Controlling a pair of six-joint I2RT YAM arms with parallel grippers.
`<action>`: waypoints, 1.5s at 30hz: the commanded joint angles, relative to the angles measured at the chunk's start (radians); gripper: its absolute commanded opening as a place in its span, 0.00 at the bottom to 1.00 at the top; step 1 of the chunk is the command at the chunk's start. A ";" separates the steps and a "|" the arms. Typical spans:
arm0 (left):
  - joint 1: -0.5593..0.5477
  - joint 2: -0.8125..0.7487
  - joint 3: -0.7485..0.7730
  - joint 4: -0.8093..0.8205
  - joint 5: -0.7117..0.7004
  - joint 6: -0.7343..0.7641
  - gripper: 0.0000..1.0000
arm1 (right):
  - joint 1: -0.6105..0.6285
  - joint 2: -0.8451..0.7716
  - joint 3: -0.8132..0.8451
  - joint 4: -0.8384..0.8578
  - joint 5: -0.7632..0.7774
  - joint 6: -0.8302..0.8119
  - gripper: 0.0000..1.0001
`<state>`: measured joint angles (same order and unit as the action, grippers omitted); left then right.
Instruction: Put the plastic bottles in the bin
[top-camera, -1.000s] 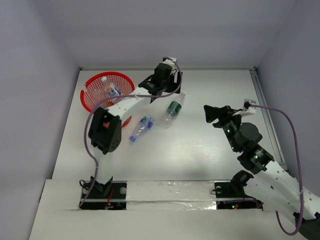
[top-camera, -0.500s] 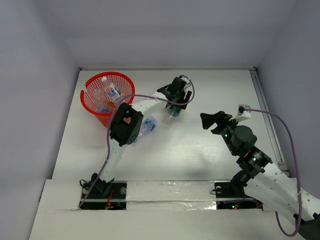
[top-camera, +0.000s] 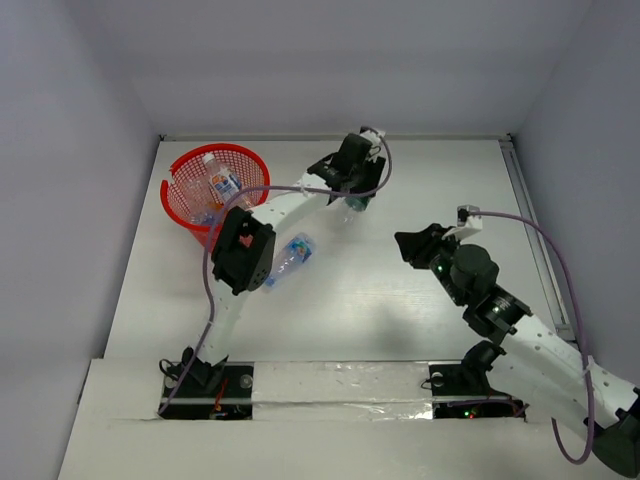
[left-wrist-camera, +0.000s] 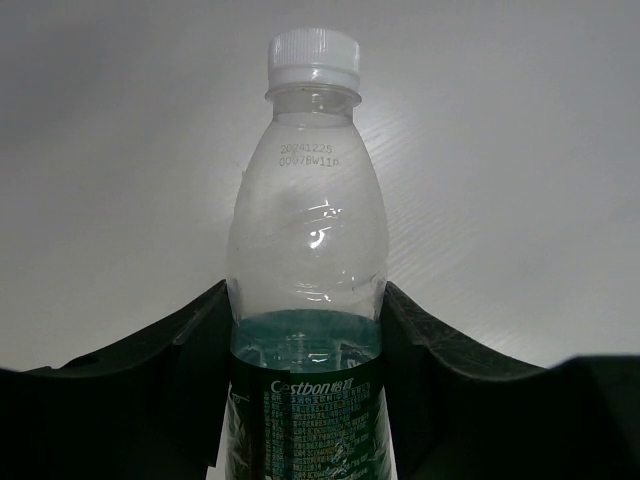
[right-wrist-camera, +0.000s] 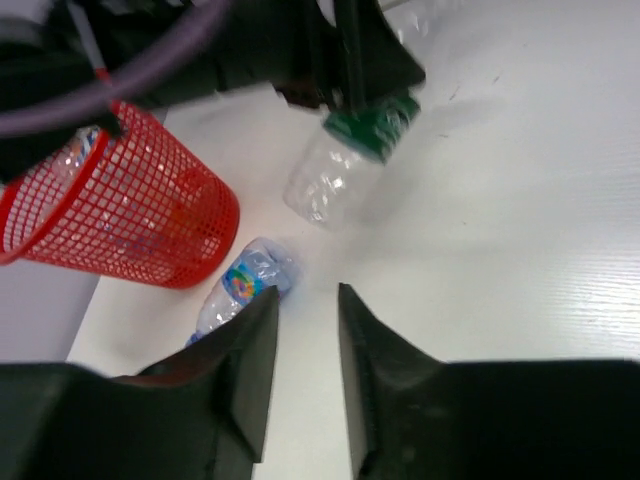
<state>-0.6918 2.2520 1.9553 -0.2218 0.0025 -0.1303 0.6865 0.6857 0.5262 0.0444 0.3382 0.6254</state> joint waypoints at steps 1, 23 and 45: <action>0.003 -0.232 0.108 0.073 0.018 -0.014 0.31 | -0.005 0.050 0.024 0.097 -0.082 0.000 0.31; 0.464 -1.065 -0.571 0.274 -0.261 -0.118 0.31 | 0.179 1.089 0.549 0.199 -0.140 0.266 1.00; 0.706 -1.040 -0.826 0.493 -0.361 -0.197 0.27 | 0.179 1.358 0.698 0.216 -0.176 0.381 0.81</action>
<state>0.0032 1.1877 1.1683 0.1776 -0.3431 -0.3145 0.8589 2.0239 1.2064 0.2398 0.1497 0.9901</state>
